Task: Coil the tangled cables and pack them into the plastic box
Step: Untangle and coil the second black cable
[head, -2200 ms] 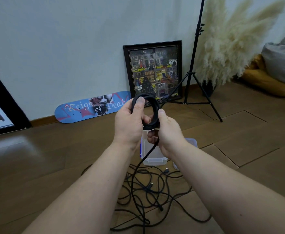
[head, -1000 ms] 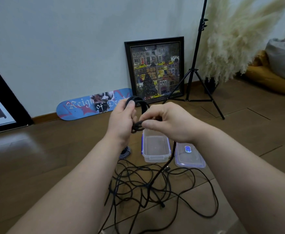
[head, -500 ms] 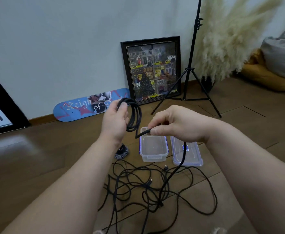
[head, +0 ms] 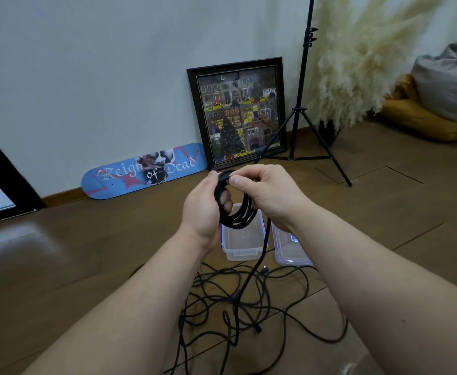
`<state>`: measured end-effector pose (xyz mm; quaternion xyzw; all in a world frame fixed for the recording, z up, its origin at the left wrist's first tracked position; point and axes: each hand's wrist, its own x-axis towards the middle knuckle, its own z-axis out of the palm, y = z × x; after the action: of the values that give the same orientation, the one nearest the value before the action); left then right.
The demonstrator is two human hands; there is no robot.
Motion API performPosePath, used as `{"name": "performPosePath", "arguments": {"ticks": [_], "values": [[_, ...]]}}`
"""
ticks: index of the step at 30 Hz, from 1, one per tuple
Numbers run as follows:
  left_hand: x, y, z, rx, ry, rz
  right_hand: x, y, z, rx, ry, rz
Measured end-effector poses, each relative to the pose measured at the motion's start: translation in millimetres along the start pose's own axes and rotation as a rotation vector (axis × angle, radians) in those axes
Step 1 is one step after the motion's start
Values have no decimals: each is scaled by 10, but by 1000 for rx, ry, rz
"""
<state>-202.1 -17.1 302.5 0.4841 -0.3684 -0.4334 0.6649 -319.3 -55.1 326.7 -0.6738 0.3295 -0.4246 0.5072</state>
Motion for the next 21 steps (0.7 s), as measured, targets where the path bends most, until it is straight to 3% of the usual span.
{"name": "performPosePath", "arguments": {"ticks": [8, 14, 21], "values": [[24, 36, 13, 11, 23, 38, 46, 23, -14, -51, 162, -68], [55, 137, -121, -100, 204, 35, -34, 36, -261, -215, -92, 31], [49, 201, -100, -139, 186, 54, -34, 63, -189, -222, -31, 82]]}}
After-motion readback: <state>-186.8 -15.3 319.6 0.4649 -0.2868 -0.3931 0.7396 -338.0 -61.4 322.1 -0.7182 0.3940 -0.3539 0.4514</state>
